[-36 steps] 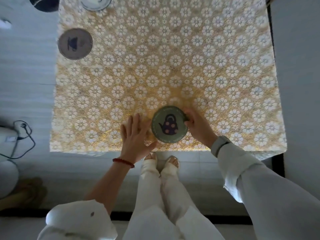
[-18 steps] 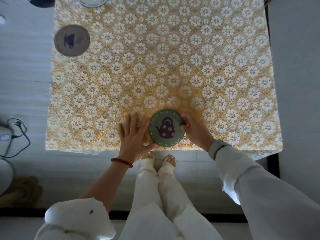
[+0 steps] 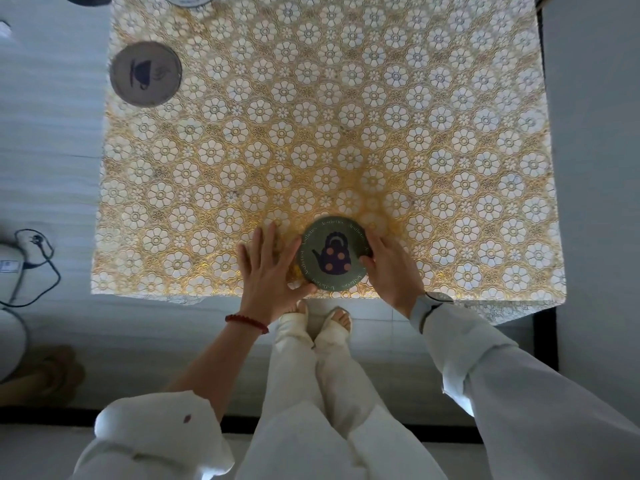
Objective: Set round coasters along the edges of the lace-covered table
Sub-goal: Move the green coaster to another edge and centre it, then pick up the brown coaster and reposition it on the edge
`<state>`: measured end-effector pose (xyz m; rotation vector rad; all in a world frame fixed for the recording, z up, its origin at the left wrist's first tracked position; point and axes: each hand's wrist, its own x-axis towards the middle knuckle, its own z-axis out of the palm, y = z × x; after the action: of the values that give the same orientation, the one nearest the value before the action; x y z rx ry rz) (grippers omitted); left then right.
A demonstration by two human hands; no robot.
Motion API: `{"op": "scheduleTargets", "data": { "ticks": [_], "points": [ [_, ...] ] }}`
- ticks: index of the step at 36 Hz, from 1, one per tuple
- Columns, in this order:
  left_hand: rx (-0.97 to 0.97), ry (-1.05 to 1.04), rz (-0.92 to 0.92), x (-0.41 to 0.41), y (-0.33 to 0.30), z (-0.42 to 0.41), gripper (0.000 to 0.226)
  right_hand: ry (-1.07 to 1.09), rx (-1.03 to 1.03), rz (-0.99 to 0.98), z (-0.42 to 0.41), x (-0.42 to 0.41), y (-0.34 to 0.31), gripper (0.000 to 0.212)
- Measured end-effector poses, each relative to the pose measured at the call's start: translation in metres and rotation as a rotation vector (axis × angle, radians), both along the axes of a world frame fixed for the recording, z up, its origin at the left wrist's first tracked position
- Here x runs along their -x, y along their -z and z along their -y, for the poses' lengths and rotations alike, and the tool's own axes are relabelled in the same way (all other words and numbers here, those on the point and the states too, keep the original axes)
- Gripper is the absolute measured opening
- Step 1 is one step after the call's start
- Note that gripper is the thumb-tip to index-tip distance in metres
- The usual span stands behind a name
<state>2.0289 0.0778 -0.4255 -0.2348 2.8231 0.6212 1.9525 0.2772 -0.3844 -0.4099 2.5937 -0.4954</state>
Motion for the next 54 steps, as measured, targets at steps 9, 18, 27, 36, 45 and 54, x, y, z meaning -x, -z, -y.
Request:
{"op": "scheduleTargets", "data": {
  "ticks": [9,18,27,36,45,54],
  "points": [
    [0.001,-0.016,-0.019,-0.002,0.002,-0.002,0.090,-0.019,-0.087,-0.031,0.004,-0.003,0.003,0.053],
    [0.118,0.047,0.060,0.000,-0.001,0.000,0.089,-0.033,-0.221,-0.102,0.008,-0.012,0.007,0.051],
    [0.107,0.085,0.169,0.012,-0.015,0.010,0.081,-0.009,-0.200,0.032,0.010,0.005,-0.011,0.039],
    [-0.219,-0.072,0.144,0.061,-0.047,0.076,0.034,-0.031,-0.143,-0.007,0.067,0.047,-0.037,0.031],
    [0.043,-0.401,0.040,0.076,-0.050,0.190,0.057,-0.210,0.015,0.009,0.199,0.107,-0.043,0.026],
    [0.115,-0.372,0.103,0.082,-0.003,0.241,0.072,-0.266,0.098,-0.107,0.345,0.186,-0.015,0.034]
  ]
}}
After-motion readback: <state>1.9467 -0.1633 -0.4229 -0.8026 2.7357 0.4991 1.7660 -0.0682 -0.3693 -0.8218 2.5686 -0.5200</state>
